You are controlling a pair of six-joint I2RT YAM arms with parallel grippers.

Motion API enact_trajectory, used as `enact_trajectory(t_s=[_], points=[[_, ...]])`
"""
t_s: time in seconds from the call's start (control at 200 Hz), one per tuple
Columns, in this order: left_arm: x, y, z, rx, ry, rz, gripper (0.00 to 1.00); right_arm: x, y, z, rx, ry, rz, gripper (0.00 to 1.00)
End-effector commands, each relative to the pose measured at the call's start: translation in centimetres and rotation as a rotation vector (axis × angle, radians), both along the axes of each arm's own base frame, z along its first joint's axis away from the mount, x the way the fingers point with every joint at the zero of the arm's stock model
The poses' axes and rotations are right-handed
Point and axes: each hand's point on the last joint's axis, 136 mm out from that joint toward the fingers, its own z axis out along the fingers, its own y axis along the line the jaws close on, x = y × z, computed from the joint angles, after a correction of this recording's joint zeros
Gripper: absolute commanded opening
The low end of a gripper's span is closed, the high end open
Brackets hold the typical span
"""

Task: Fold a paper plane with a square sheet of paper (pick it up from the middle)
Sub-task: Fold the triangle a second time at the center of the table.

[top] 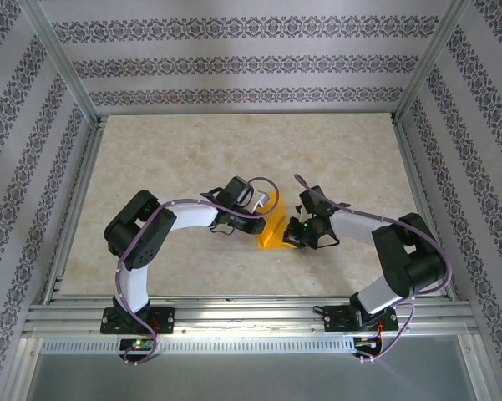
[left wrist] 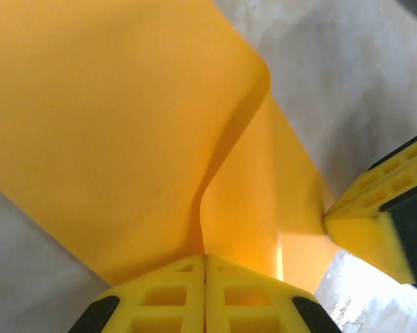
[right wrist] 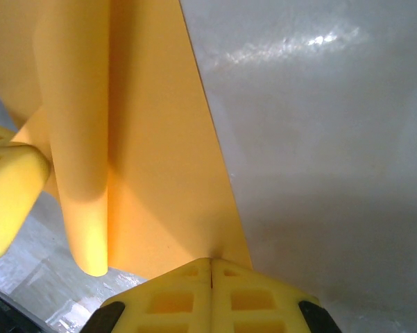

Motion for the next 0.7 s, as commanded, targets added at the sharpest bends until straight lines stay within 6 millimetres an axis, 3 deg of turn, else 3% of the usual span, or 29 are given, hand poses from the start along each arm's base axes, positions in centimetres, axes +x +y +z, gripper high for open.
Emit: enact_trajectory(t_s=[0.0,0.17,0.385,0.49,0.694], points=[[0.8,0.6,0.0,0.033,-0.024,-0.011,0.06,-0.7,-0.5,-0.8,-0.050,0.026,0.017,0.02],[0.8,0.2,0.1,0.028,-0.014,-0.028,0.07,-0.2,0.2,0.2,-0.023,0.007,0.025,0.03],[0.7,0.1,0.3,0.019,-0.005,-0.031,0.06,1.1,3.2,2.9,0.077,-0.065,0.063,0.06],[0.6,0.1,0.2,0.020,0.003,-0.030,0.07,1.3,3.7,2.0,0.065,-0.048,0.069,0.06],[0.5,0.2,0.3,0.024,0.006,-0.031,0.06,0.8,2.5,0.1,-0.011,-0.006,0.061,0.05]])
